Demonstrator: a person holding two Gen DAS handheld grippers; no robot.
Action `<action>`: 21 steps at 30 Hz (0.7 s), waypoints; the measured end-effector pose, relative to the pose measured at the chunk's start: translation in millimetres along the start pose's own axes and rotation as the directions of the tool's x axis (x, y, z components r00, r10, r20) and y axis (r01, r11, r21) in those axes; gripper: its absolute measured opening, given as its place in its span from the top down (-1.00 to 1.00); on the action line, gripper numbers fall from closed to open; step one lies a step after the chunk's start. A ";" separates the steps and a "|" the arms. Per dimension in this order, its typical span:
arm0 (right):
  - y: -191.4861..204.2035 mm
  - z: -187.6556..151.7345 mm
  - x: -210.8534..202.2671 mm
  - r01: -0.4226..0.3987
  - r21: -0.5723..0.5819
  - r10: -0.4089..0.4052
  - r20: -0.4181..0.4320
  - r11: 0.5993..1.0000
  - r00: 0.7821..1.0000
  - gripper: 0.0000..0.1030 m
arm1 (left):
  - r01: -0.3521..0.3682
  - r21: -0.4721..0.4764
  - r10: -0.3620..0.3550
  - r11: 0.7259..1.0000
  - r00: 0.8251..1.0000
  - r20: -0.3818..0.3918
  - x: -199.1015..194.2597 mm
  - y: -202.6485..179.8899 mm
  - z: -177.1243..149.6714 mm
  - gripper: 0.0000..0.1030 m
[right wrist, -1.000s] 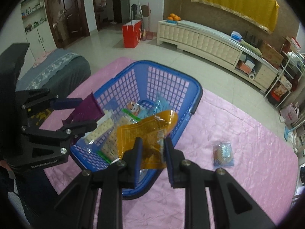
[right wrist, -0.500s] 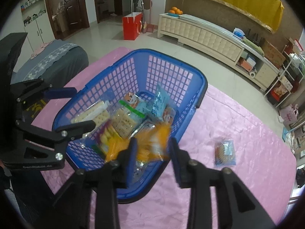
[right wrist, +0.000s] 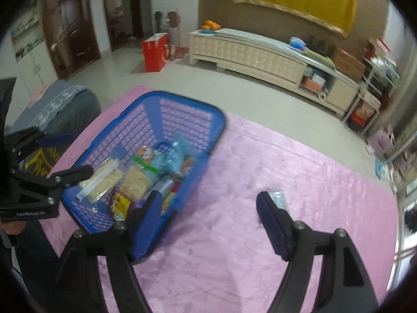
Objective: Organize snacks
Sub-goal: 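Move the right gripper to the clear biscuit bag and grasp it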
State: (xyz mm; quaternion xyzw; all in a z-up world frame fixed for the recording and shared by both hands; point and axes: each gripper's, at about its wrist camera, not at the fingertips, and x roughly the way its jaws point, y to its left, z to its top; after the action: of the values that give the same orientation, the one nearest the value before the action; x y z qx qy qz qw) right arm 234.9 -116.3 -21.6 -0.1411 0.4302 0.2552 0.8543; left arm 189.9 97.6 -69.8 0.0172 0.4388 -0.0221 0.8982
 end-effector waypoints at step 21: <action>-94.1 -9.6 71.6 0.036 0.139 -0.010 -0.180 0.990 0.984 -0.53 | 0.009 -0.089 -0.027 0.996 0.979 -0.200 85.6 -6.8 57.7 -0.40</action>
State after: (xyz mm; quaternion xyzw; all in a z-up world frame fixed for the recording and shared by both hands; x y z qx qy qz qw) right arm 316.8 -176.3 -83.1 -0.1071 0.5204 0.2003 0.8232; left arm 287.5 85.9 -101.9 -0.0240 0.5279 -0.0092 0.8489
